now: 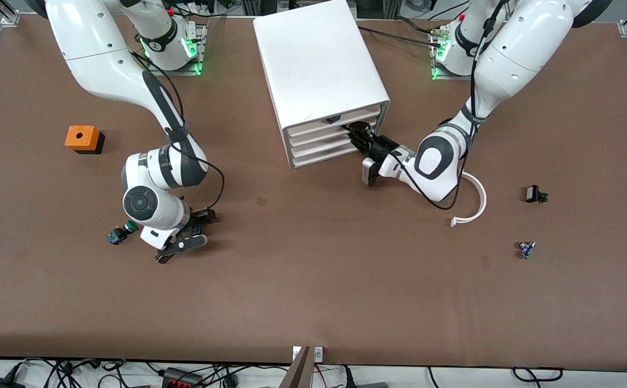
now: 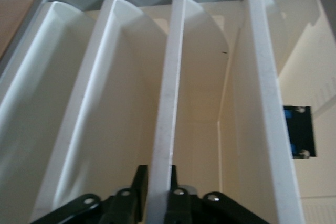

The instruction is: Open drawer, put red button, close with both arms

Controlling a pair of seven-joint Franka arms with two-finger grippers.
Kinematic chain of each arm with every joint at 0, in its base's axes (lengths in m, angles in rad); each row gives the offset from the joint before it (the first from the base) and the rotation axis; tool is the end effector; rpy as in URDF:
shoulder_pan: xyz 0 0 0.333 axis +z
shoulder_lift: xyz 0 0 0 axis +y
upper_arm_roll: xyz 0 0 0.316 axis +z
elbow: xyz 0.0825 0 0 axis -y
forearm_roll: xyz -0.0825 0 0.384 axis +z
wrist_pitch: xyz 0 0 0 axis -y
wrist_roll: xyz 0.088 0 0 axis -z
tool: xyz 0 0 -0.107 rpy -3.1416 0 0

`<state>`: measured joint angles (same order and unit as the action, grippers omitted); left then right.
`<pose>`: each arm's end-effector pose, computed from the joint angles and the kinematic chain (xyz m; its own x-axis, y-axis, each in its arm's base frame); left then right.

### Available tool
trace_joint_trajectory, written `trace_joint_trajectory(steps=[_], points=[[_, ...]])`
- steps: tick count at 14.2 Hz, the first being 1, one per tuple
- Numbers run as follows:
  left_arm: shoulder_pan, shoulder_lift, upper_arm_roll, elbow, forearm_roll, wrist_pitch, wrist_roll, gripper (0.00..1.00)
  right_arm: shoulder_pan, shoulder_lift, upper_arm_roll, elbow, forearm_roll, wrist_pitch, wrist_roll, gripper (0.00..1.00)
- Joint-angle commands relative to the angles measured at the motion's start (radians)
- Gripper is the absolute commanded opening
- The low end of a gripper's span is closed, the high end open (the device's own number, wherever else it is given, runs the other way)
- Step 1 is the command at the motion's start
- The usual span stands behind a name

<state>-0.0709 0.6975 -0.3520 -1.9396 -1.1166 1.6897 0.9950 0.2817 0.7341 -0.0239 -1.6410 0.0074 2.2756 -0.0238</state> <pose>0.4667 -0.3038 0.1587 0.7852 -0.6192 0.0043 -0.0768 -0.0905 0.9929 0.6529 0.1741 0.1779 0.9559 0.2764 -0.0993 0.2786 -0.9604 0.0085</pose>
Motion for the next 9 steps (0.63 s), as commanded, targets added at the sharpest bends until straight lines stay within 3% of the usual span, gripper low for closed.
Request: trace_joint_trajectory(steps=[1, 4, 7, 9], points=[[0.029, -0.007, -0.008, -0.013, -0.014, 0.010, 0.034, 0.01, 0.002, 0.019, -0.002, 0.047, 0.016, -0.002, -0.010, 0.44], [0.040, 0.005, 0.001, 0.007, -0.014, 0.013, 0.022, 0.01, 0.002, 0.014, -0.002, 0.047, 0.016, -0.013, -0.011, 0.02], [0.055, 0.071, 0.007, 0.089, -0.008, 0.016, 0.011, 0.01, -0.002, 0.010, -0.004, 0.114, 0.014, -0.095, -0.016, 0.00], [0.052, 0.112, 0.044, 0.160, -0.006, 0.015, 0.004, 0.01, -0.003, 0.010, -0.004, 0.235, 0.013, -0.250, -0.019, 0.00]])
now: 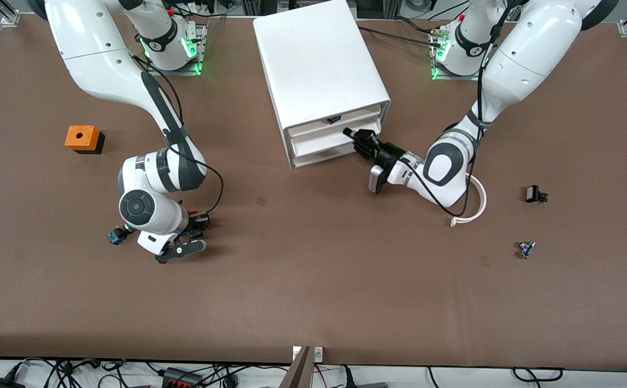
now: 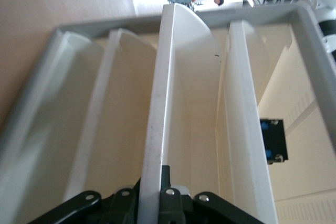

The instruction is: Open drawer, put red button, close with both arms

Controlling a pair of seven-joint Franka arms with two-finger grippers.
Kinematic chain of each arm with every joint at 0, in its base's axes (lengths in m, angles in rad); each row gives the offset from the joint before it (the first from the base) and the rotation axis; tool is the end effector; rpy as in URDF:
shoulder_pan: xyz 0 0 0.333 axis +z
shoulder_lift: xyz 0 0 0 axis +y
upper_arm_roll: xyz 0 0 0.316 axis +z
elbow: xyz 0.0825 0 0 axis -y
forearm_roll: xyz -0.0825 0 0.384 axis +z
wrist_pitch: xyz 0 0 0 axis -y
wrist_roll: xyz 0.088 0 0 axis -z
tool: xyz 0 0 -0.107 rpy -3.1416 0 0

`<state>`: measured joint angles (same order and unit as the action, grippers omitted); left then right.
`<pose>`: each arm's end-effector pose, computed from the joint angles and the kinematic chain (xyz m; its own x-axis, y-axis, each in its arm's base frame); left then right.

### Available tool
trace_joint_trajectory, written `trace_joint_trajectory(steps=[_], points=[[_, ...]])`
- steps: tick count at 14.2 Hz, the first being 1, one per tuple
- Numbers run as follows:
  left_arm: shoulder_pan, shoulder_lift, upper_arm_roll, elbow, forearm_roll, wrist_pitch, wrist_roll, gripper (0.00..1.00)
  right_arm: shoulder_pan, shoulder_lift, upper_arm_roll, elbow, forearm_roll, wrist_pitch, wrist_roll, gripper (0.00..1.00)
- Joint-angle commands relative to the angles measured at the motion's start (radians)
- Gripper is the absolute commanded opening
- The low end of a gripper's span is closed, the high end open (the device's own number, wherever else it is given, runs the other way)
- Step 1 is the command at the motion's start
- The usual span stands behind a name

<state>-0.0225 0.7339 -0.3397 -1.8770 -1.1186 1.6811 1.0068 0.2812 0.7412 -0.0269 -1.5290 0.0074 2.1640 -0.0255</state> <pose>0.5010 -0.2784 0.1567 0.8244 -0.5647 0.0386 -0.0973 -0.0743 0.9925 0.6742 0.1783 0.2107 0.9554 0.2757 -0.1060 0.2782 -0.9605 0.0098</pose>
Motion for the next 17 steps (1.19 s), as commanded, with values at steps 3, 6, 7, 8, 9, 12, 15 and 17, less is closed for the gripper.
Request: trace_joint_trajectory(steps=[3, 6, 7, 8, 9, 12, 15, 17], points=[[0.004, 0.120, 0.051, 0.194, 0.003, 0.022, -0.069, 0.01, 0.003, 0.001, 0.001, 0.289, 0.017, -0.326, -0.017, 0.00], [0.004, 0.130, 0.051, 0.220, 0.002, 0.026, -0.106, 0.99, 0.010, -0.022, 0.025, 0.368, 0.071, -0.348, -0.014, 0.00], [0.006, 0.127, 0.051, 0.220, 0.002, 0.025, -0.108, 1.00, 0.012, -0.028, 0.039, 0.391, 0.083, -0.343, -0.017, 0.00], [0.009, 0.121, 0.051, 0.220, 0.002, 0.019, -0.117, 1.00, 0.018, -0.029, 0.063, 0.412, 0.083, -0.342, -0.016, 0.00], [0.018, 0.113, 0.051, 0.220, 0.003, 0.012, -0.160, 1.00, 0.026, -0.028, 0.082, 0.427, 0.085, -0.337, -0.013, 0.00], [0.032, 0.063, 0.050, 0.223, 0.003, -0.043, -0.351, 1.00, 0.070, -0.028, 0.133, 0.437, 0.085, -0.326, 0.031, 0.00], [0.055, 0.016, 0.054, 0.222, 0.014, -0.092, -0.503, 1.00, 0.125, -0.026, 0.168, 0.446, 0.100, -0.264, 0.142, 0.00], [0.055, -0.031, 0.054, 0.222, 0.071, -0.092, -0.633, 1.00, 0.182, -0.023, 0.168, 0.446, 0.095, -0.221, 0.160, 0.00]])
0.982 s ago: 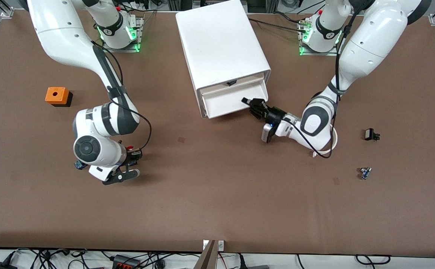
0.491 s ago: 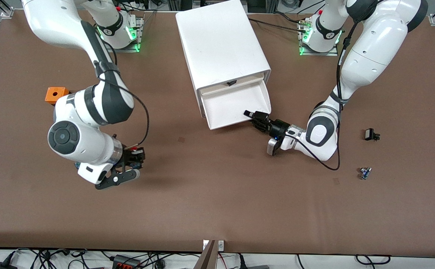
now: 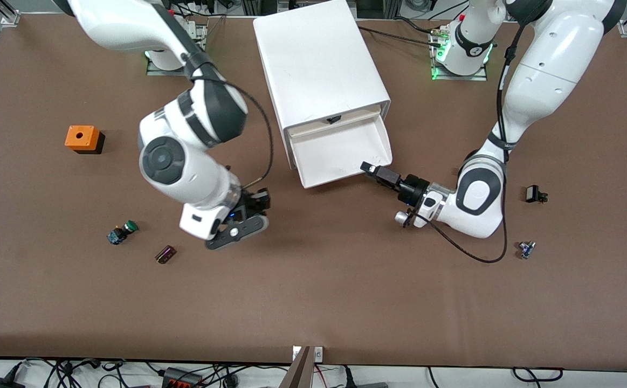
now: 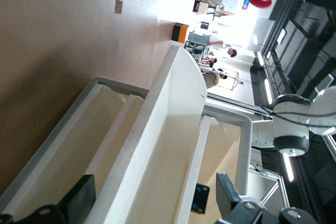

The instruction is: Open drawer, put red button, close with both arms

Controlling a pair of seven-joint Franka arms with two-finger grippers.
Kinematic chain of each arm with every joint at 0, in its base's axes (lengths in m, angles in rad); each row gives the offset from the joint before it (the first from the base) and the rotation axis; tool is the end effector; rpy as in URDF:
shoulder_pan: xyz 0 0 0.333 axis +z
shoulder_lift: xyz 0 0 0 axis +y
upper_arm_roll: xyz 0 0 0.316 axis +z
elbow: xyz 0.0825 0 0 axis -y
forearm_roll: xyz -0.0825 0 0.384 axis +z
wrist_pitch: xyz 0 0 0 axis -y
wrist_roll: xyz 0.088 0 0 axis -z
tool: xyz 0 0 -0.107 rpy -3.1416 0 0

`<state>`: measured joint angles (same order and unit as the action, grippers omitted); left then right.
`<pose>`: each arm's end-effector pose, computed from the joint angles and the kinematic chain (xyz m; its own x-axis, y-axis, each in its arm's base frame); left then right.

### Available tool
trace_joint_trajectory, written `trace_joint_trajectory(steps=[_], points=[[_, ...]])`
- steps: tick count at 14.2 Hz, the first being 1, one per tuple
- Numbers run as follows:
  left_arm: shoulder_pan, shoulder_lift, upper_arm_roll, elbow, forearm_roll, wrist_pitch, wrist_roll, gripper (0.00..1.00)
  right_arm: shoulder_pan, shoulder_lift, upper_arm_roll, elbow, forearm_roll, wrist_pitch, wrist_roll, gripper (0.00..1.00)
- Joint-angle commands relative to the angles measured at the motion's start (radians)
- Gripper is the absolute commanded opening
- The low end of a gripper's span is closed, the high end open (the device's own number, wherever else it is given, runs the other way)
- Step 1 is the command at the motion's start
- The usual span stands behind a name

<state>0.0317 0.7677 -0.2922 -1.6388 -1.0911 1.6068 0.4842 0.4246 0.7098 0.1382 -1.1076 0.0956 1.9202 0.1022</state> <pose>0.5950 -0.2306 0.2082 0.8575 -0.4143 -0.3051 0.1985 -0.2807 0.9390 0.6554 0.3833 0.4120 0.9230 0.3757 0.0834 0.3849 -0.9030 -0.1912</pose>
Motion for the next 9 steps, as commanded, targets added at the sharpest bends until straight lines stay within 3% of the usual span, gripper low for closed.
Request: trace_joint_trajectory(steps=[1, 4, 9], points=[[0.000, -0.088, 0.008, -0.012, 0.090, -0.015, -0.187, 1.00, 0.077, 0.013, -0.002, 0.023, 0.001, 0.040, 0.045, 0.00], [0.000, -0.097, 0.013, 0.060, 0.334, -0.008, -0.369, 1.00, 0.179, 0.033, -0.006, 0.023, -0.094, 0.091, 0.198, 0.00], [0.010, -0.097, 0.024, 0.103, 0.540, 0.002, -0.466, 1.00, 0.191, 0.036, -0.003, 0.025, -0.116, 0.097, 0.234, 0.00]])
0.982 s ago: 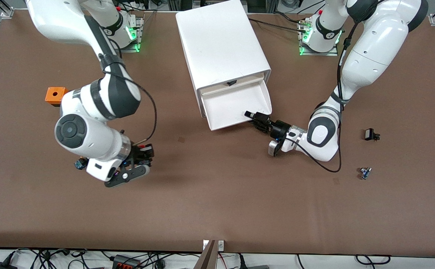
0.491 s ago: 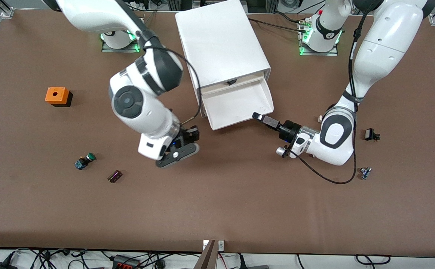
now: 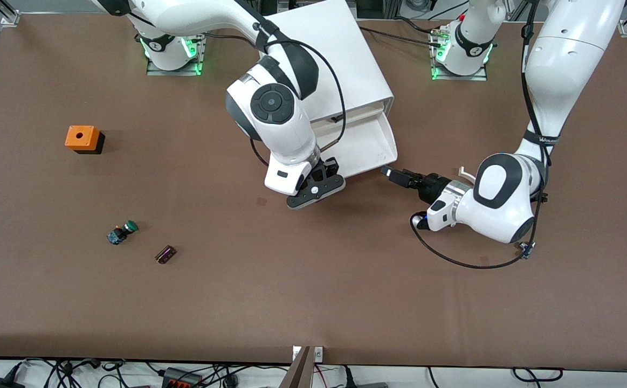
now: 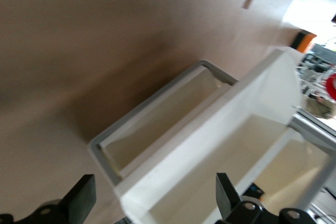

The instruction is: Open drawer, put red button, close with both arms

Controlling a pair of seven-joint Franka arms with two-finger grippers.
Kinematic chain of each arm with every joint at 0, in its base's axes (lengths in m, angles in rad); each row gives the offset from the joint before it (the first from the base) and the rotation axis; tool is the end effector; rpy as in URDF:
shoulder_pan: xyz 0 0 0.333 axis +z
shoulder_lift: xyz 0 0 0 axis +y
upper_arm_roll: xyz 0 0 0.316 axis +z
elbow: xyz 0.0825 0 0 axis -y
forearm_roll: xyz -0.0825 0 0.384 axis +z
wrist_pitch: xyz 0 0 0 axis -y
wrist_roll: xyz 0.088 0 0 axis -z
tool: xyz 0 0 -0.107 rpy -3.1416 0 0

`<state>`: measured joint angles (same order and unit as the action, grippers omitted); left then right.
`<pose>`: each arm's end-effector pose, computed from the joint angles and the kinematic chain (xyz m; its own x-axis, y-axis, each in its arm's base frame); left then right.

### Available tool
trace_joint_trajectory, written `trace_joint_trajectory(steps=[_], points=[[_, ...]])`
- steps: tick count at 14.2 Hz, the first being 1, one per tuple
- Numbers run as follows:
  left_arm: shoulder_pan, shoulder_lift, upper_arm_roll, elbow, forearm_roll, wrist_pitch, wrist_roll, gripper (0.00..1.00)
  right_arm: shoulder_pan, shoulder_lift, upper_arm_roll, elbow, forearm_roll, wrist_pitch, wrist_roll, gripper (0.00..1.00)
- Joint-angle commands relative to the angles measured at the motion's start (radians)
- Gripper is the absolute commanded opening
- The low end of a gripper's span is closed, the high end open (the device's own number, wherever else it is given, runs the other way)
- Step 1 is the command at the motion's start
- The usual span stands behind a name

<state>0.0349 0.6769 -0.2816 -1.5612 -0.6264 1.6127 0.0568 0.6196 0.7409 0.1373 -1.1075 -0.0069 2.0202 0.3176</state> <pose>0.6126 -0.1922 0.2563 0.7998 -0.2699 -0.5362 0.1693 -0.7555 0.6328 0.5831 0.5041 0.3975 0.9165 0.3748 0.1396 0.3927 -0.9096 -0.1361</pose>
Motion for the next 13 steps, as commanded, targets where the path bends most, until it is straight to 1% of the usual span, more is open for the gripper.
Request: trace_joint_trajectory(steps=[1, 3, 6, 8, 10, 11, 12, 13], points=[[0.011, -0.007, 0.016, 0.045, 0.136, -0.005, -0.069, 1.00, 0.012, 0.006, -0.002, 0.025, -0.013, -0.003, 0.020, 0.00], [0.010, -0.022, 0.016, 0.056, 0.248, -0.007, -0.151, 1.00, 0.038, 0.008, -0.005, 0.025, -0.015, -0.005, 0.049, 0.00], [0.011, -0.051, 0.016, 0.059, 0.439, -0.007, -0.260, 1.00, 0.054, 0.009, -0.002, 0.025, -0.013, -0.003, 0.150, 0.00], [0.016, -0.063, 0.018, 0.059, 0.526, -0.007, -0.339, 1.00, 0.074, 0.014, -0.001, 0.025, -0.012, -0.001, 0.222, 0.00], [0.019, -0.074, 0.019, 0.059, 0.537, 0.000, -0.379, 1.00, 0.091, 0.032, 0.002, 0.026, -0.008, 0.002, 0.261, 0.00], [0.019, -0.077, 0.021, 0.059, 0.563, 0.001, -0.379, 1.00, 0.092, 0.038, 0.005, 0.026, -0.007, 0.003, 0.276, 0.00], [0.023, -0.086, 0.021, 0.058, 0.592, 0.039, -0.380, 1.00, 0.098, 0.046, 0.008, 0.026, -0.005, 0.003, 0.291, 0.00], [0.048, -0.108, 0.019, 0.034, 0.599, 0.090, -0.379, 1.00, 0.114, 0.054, 0.007, 0.026, -0.005, 0.003, 0.297, 0.00]])
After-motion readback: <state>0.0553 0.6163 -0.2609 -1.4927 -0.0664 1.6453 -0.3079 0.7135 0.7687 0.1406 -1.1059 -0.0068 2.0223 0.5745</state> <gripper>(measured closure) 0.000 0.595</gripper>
